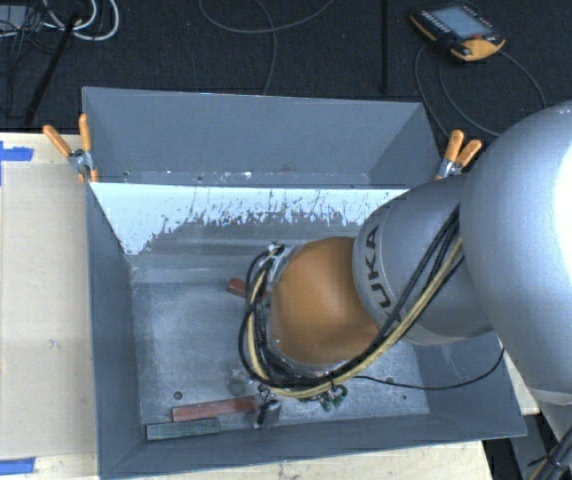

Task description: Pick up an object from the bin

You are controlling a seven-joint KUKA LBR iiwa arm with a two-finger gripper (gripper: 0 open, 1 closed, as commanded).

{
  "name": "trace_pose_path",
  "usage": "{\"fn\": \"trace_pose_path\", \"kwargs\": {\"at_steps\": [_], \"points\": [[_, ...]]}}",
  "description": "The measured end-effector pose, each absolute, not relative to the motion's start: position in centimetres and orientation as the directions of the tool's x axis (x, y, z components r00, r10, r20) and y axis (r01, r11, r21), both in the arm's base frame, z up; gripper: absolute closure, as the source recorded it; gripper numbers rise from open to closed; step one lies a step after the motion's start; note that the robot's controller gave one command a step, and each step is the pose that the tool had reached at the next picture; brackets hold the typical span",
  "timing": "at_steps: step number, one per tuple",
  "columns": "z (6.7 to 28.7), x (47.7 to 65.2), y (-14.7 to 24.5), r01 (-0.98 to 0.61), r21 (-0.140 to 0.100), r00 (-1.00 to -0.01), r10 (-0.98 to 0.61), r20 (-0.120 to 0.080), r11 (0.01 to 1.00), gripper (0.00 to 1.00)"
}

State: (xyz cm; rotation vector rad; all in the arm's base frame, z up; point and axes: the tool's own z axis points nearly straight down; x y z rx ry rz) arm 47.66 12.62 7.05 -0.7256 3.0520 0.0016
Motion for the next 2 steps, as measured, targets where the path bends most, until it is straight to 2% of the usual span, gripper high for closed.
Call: {"fn": "trace_pose_path", "kwargs": {"at_steps": [1, 2], "points": [[7.0, 47.7, 12.6, -0.449, 0.0, -0.894, -0.449, -0.005, 0.894, 1.0], [23.8, 47.6, 11.9, -0.452, 0.0, -0.892, -0.452, -0.003, 0.892, 1.0]]}}
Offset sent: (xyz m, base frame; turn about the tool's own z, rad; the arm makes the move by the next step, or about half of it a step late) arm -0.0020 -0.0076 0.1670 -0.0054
